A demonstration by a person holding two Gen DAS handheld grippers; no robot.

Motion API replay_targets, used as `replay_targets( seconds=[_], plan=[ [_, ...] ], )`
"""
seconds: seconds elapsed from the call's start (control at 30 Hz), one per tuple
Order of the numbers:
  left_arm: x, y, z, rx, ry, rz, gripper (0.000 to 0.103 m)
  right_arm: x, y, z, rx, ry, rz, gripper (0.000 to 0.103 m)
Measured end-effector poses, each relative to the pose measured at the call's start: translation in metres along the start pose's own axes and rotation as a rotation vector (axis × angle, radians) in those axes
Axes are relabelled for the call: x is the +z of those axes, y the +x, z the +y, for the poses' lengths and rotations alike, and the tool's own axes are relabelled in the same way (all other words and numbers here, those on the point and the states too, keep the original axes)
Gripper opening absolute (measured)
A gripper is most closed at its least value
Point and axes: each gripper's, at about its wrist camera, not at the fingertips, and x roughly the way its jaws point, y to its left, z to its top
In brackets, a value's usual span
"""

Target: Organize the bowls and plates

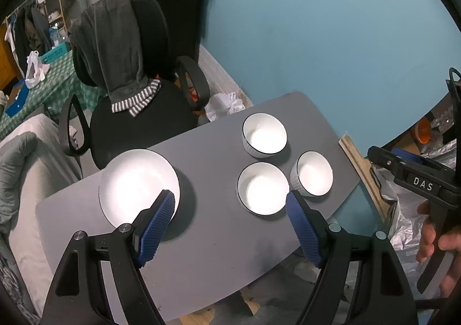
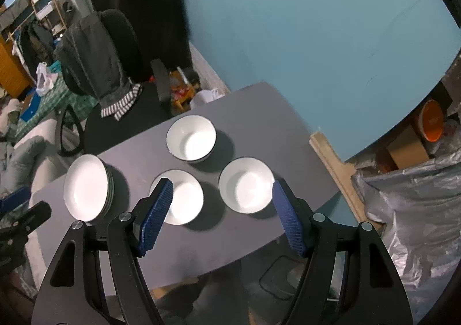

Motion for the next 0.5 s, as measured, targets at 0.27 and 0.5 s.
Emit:
replay_targets(
  seconds=[0.27, 0.5],
  plan=[
    [0.001, 0.030, 0.005, 0.012, -0.034, 0.058, 0.081, 0.002, 0.037, 0.004, 0.112, -0.058, 0.069, 0.071],
    [-0.001, 0.062, 0.011, 0.019, -0.095, 0.102, 0.081, 0.002, 0.074, 0.012, 0.161, -0.159, 0.113, 0.071]
  ],
)
